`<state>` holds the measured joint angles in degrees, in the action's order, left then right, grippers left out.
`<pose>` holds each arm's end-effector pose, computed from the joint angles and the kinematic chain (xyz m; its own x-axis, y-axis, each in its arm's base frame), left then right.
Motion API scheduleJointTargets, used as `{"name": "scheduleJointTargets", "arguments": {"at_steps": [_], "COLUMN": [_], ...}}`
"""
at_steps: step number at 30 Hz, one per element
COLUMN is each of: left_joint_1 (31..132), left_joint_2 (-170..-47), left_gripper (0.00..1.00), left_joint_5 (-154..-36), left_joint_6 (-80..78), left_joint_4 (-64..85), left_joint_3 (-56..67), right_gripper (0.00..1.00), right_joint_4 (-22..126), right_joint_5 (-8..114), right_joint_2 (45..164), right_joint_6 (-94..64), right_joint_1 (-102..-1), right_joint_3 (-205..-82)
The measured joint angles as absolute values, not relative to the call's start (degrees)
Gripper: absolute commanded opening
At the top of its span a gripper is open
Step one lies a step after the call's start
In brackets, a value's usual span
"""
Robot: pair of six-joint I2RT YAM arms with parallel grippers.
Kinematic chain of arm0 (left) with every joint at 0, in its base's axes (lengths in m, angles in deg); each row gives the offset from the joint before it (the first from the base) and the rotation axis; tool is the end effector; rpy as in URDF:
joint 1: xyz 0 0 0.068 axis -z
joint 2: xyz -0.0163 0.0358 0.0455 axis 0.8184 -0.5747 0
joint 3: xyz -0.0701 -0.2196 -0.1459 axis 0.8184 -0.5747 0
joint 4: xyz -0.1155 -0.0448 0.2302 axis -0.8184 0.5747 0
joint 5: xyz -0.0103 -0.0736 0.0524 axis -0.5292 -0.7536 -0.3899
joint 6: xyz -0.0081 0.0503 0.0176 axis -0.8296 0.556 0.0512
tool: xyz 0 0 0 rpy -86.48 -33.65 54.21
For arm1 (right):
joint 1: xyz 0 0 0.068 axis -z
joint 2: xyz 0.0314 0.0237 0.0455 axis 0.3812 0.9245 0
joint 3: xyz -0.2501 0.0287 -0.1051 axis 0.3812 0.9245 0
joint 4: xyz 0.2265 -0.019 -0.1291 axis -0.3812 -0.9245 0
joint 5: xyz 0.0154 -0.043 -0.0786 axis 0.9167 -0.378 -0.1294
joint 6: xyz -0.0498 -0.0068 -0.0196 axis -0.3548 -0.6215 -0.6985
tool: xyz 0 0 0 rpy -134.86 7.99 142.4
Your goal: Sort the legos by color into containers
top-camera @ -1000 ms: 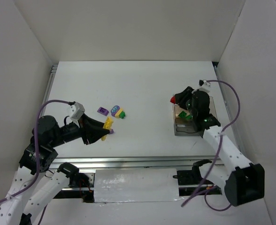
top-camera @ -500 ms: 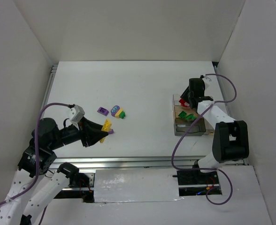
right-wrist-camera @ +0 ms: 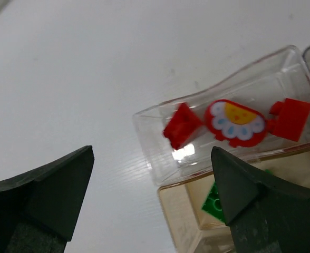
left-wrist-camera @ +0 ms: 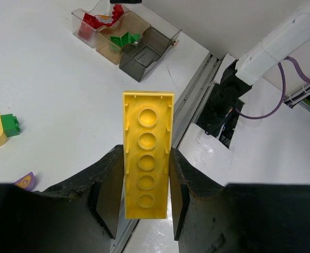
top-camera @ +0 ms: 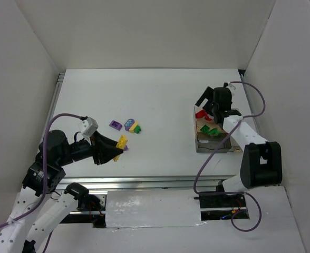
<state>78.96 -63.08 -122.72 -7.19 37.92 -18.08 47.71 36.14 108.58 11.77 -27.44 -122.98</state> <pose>0.0866 -0.0615 0.3698 -0.3581 -0.1130 -0.9268 0.7906 0.4913 -0.3654 0.3277 0.0232 0.2423 -0.4580 0.5052 -0.7314 0.3517 0.8587 0.3729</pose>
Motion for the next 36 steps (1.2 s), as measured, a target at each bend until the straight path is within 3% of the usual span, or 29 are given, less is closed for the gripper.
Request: {"name": "scheduleJointTargets", "arguments": {"at_steps": [4, 6, 9, 12, 19, 28, 36], "left_joint_1": [78.96, 78.96, 78.96, 78.96, 78.96, 78.96, 78.98], "left_joint_2": [-64.02, -64.59, -65.16, -65.20, -64.64, -64.13, -63.35], "left_gripper": [0.00, 0.00, 0.00, 0.00, 0.00, 0.00, 0.00], "left_joint_5": [-124.42, -126.12, -129.16, -133.05, -140.79, -144.03, -145.29], "left_joint_6": [-7.48, -7.76, -9.03, -11.13, -20.81, -25.66, -25.64], "left_joint_4": [37.04, 36.04, 34.03, 30.68, 17.50, 11.67, 11.36], "left_joint_3": [-18.12, -18.19, -18.21, -18.75, -23.15, -23.23, -23.23], "right_gripper": [1.00, 1.00, 1.00, 0.99, 0.97, 0.91, 0.54], "right_joint_4": [51.16, 56.43, 66.97, 75.38, 88.87, 89.26, 92.12], "right_joint_5": [46.60, 58.67, 73.27, 79.96, 76.81, 62.60, 59.46], "right_joint_2": [97.02, 88.61, 77.59, 69.02, 70.38, 83.82, 86.29], "right_joint_6": [10.35, 9.39, 9.47, 10.37, 10.50, 4.27, 2.02], "right_joint_1": [-29.63, -33.52, -44.78, -59.14, -78.22, -89.82, -90.41], "right_joint_3": [-118.45, -114.10, -107.63, -103.22, -102.82, -110.89, -112.59]}}
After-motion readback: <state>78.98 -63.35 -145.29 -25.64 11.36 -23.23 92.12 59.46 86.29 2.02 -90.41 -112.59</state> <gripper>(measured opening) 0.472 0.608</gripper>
